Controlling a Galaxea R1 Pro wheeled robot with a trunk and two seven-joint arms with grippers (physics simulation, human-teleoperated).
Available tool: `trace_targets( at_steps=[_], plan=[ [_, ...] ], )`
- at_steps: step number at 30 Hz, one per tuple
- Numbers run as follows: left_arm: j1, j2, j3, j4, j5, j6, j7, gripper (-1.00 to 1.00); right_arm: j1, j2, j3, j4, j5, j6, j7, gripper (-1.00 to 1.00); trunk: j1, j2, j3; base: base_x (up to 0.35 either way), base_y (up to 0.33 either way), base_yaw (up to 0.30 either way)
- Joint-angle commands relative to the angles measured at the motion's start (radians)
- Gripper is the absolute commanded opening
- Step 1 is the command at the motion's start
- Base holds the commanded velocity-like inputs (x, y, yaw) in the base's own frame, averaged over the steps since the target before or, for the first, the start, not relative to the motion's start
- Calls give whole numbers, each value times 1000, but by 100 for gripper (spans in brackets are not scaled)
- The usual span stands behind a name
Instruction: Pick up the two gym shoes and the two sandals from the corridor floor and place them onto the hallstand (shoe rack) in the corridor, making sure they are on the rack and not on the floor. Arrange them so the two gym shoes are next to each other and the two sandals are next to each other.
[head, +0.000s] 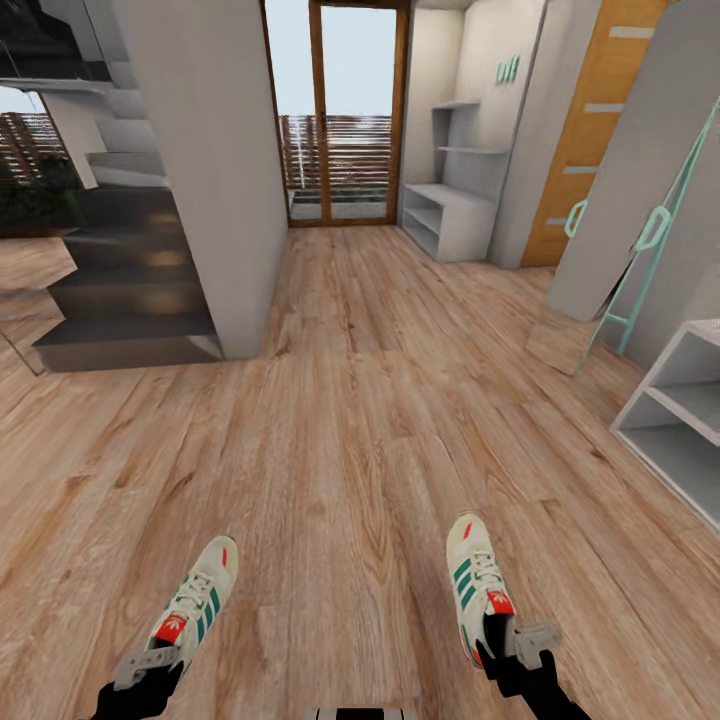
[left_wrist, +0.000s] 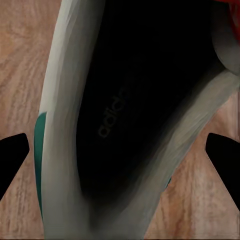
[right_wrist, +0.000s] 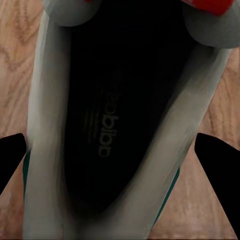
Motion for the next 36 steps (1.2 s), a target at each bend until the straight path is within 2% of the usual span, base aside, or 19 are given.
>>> trace_targets(
  at_steps=[1,7,36],
  plan=[
    [3,0,10,4,-9,-9,-5,-100,-1,-3,-10,29,7,-35,5,-100,-4,7,4,0,0,-1],
    [9,1,12,10,-8,-15,-5,-100,-1,-12,-13,75,5,-85,4,-100,-27,49,32,0,0,0],
    [11,0,10,12,-5,-17,-8,-100,-1,-11,-13,81,5,-91,5,-100,-134,245,165,0,0,0]
  ],
)
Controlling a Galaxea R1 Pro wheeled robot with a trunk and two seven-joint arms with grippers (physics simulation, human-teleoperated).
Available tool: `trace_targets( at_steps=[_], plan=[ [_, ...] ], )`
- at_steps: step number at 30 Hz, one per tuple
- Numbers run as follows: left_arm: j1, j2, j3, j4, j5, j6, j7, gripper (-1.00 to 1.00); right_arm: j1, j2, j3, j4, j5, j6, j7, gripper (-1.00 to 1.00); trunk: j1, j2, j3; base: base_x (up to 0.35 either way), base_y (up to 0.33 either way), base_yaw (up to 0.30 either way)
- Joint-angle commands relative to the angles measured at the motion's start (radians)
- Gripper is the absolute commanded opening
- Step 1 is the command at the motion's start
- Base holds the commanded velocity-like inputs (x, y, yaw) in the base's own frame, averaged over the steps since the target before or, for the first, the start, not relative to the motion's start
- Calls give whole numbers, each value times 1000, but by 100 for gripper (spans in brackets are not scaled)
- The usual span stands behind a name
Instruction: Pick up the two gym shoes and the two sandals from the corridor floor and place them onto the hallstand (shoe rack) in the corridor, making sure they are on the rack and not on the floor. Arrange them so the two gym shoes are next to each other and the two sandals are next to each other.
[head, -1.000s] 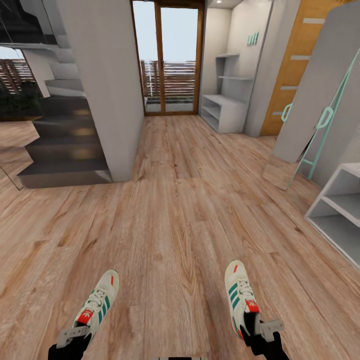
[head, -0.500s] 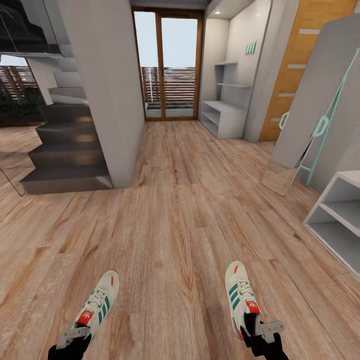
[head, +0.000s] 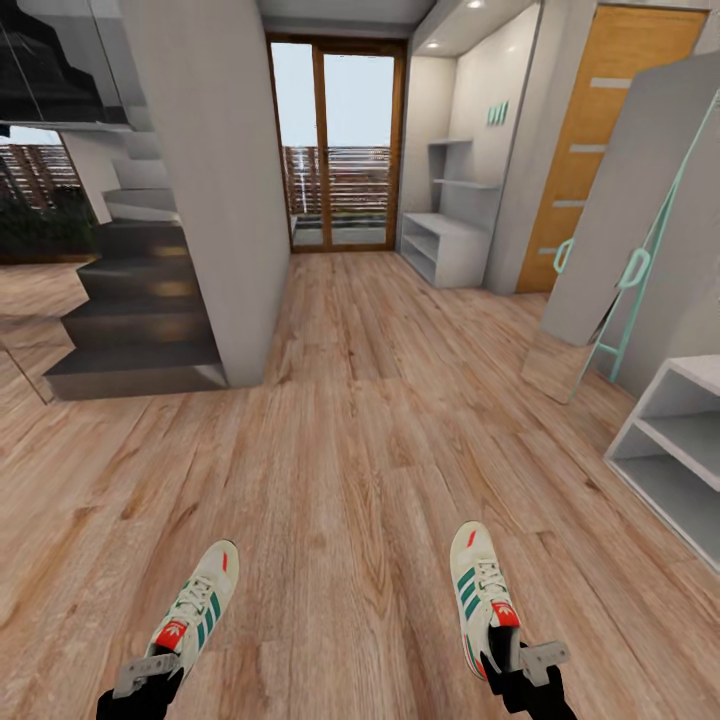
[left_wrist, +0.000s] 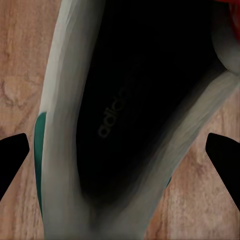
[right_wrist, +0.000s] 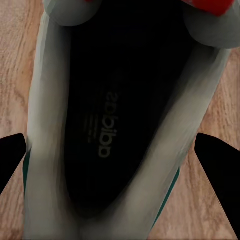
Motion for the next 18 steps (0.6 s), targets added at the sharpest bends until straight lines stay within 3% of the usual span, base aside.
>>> trace_targets(
  at_steps=[1,8,18],
  plan=[
    [-1,0,9,0,-10,-5,-5,-100,-1,0,-9,1,9,-3,4,-100,0,0,1,0,0,0],
    [2,0,10,0,-8,-15,-5,-100,-1,0,-9,0,8,-3,4,-100,0,0,12,57,0,0],
    [18,0,9,0,-9,-18,-5,-100,-1,5,-9,2,9,-3,4,-100,0,0,17,300,0,0]
  ],
)
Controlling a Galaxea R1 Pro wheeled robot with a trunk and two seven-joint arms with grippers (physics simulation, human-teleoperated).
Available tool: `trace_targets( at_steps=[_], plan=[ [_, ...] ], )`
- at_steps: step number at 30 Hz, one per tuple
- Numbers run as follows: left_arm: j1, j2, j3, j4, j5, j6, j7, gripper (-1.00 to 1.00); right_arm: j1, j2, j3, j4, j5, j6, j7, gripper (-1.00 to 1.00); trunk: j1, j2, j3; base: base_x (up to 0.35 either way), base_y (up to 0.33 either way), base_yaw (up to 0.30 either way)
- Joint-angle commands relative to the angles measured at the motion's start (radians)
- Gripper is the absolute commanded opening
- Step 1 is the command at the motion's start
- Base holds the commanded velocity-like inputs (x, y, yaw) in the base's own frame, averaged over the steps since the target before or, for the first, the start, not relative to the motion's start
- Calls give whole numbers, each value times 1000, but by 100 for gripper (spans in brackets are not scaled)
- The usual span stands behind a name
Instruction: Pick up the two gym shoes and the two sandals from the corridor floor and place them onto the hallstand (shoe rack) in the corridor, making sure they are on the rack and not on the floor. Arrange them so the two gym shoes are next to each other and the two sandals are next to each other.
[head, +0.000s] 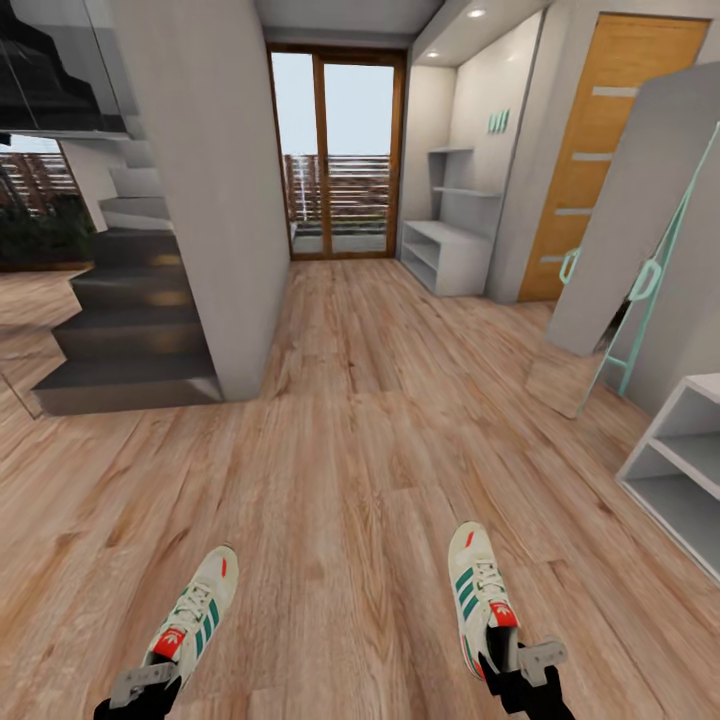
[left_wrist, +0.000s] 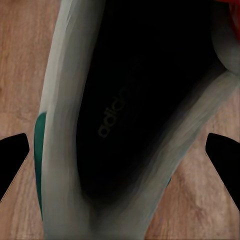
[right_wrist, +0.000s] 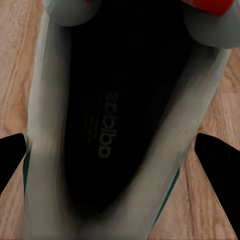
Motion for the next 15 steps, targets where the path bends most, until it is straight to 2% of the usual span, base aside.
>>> trace_targets(
  at_steps=[1,15],
  plan=[
    [-1,0,9,0,-9,-5,-5,-100,-1,0,-9,1,8,-3,4,-100,0,0,-1,338,0,0],
    [-1,-2,9,0,-9,-6,-5,-100,-1,4,-9,2,8,-3,4,-100,0,0,-1,340,0,0]
  ],
)
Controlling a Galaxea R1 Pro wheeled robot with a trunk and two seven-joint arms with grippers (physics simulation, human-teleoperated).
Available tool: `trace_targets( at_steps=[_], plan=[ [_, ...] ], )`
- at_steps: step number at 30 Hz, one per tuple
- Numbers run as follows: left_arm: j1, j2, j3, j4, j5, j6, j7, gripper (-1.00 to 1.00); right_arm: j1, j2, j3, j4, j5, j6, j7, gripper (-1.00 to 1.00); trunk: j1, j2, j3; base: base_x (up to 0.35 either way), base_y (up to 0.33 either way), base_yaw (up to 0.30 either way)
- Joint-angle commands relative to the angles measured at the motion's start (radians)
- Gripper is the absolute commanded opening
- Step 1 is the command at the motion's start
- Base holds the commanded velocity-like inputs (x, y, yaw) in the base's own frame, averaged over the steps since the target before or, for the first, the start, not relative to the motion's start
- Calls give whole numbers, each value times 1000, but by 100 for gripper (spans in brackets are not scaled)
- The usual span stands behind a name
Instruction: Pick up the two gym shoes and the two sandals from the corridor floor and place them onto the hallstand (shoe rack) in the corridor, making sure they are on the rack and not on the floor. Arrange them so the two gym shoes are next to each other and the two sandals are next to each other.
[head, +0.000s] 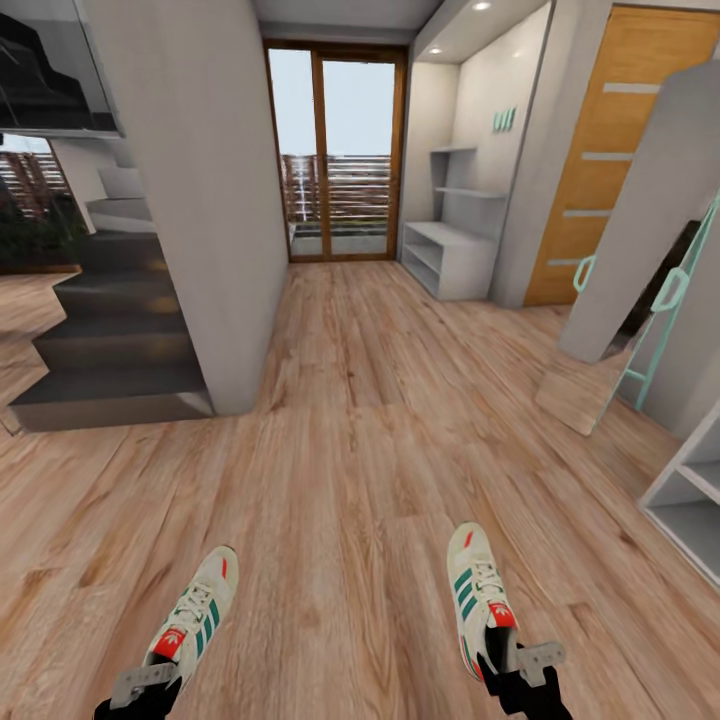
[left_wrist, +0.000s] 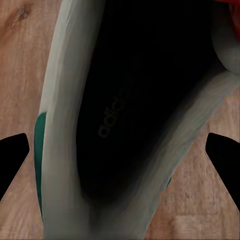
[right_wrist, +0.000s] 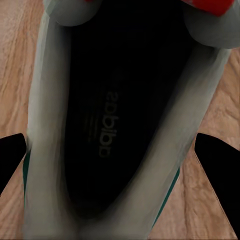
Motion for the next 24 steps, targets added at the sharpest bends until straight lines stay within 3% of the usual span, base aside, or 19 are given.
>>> trace_targets(
  at_steps=[1,8,14,24],
  plan=[
    [-1,0,9,0,-9,-5,-5,-100,-1,0,-9,0,8,-3,4,-100,0,0,-1,340,0,0],
    [-1,0,9,2,-9,-5,-5,-100,-1,0,-9,1,8,-3,4,-100,0,0,-1,340,0,37],
    [-1,0,9,35,-11,-5,-5,-100,-1,0,-9,1,8,-3,3,-100,0,0,-1,340,-43,231],
    [-1,1,10,44,-12,-5,-4,-100,-1,-1,-9,1,8,-3,4,-100,0,0,0,319,-155,74]
  ],
)
